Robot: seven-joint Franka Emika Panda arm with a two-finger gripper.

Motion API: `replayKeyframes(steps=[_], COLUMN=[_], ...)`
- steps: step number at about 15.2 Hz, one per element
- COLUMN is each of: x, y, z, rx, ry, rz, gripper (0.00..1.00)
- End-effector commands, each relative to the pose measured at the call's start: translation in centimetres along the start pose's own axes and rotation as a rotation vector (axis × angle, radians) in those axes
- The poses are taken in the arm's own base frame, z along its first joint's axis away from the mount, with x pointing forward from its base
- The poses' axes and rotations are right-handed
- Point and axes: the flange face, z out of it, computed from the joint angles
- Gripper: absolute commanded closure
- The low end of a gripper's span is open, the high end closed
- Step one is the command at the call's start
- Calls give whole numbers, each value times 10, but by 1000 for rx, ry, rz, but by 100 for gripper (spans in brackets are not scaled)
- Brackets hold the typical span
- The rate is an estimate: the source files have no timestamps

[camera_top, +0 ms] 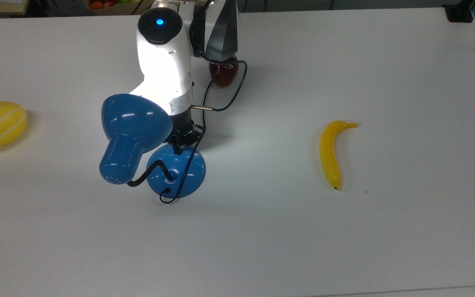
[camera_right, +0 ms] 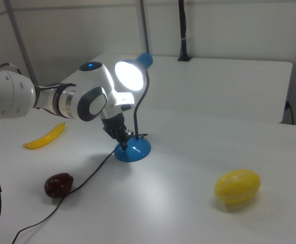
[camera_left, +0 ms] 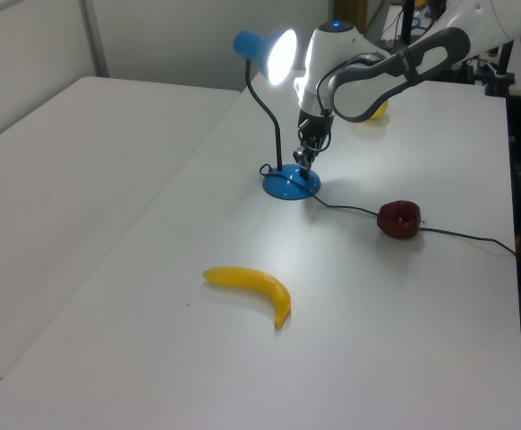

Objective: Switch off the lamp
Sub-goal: 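Lower the gripper and press the switch on the lamp base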

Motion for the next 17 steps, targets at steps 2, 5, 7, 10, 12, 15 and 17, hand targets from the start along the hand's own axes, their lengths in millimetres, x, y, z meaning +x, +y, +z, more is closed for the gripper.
replayKeyframes(steps=[2, 5, 7, 10, 12, 15, 17], x=[-6, -12, -15, -25, -29, -30, -34], y=[-10, -10, -10, -10, -8, -5, -3], z=[20, 26, 26, 26, 20, 8, 1], rx=[-15, -17, -16, -12, -9, 2, 6], ry=[-22, -37, -42, -60, -59, -47, -48], rz=[7, 17, 18, 19, 22, 35, 39], gripper=[100, 100, 100, 100, 100, 100, 100])
